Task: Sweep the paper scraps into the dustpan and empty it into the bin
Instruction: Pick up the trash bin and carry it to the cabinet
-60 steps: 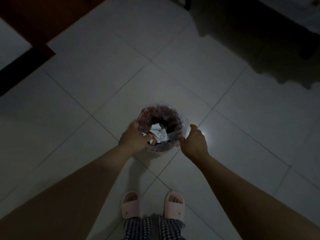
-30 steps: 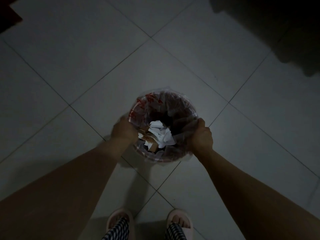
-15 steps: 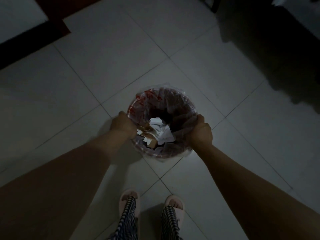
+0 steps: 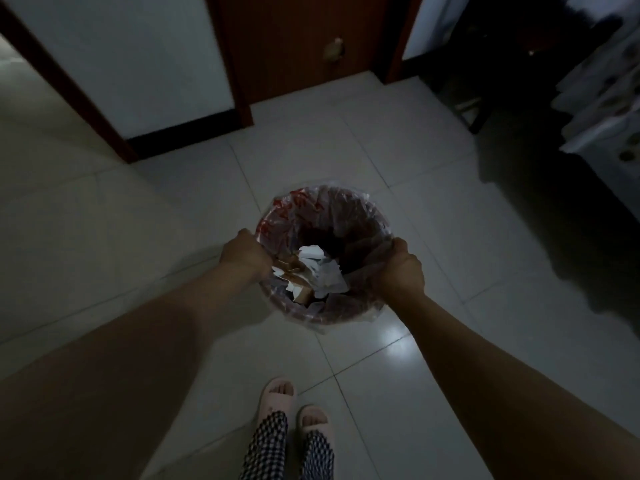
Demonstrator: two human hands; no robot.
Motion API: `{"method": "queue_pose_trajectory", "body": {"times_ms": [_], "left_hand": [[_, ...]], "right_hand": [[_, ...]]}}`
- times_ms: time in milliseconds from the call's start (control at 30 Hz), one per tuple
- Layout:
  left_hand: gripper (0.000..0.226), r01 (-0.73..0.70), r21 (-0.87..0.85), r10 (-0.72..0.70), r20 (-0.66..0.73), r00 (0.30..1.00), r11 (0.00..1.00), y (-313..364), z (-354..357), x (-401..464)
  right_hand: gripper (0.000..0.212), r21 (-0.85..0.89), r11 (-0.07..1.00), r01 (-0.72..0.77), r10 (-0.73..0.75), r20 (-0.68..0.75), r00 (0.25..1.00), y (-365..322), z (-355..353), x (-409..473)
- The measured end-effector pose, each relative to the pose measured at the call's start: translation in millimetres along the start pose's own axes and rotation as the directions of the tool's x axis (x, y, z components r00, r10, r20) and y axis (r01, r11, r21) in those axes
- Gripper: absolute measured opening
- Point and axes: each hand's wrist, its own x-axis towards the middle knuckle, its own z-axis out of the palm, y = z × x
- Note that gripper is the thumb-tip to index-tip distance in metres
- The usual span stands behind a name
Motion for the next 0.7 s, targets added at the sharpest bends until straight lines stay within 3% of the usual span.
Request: {"method": "queue_pose_trajectory", "body": {"times_ms": [133, 433, 700], "left_hand": [[0.045, 0.083, -0.084, -0.090, -0.076, 0.993, 0.993, -32.7, -42.0, -32.7], [0.039, 0.280, -0.096, -0.292, -0.157, 0.943, 0.955, -140.0, -126.7, -115.1], [0.035, 0.466, -0.409, -0.567, -0.171, 0.805, 0.785, -274.7, -179.4, -185.8]], "right_hand": [[0.057, -0.012, 0.995, 0.103, -0.102, 0.044, 0.994, -42.5, -10.0, -37.7], [0.066, -0.138, 0.928, 0.345, -0.310, 0.226, 0.924, -142.6, 12.5, -132.4], [0.076, -0.168, 0.798, 0.578, -0.480, 0.403, 0.779, -227.8, 82.6, -234.7]]}}
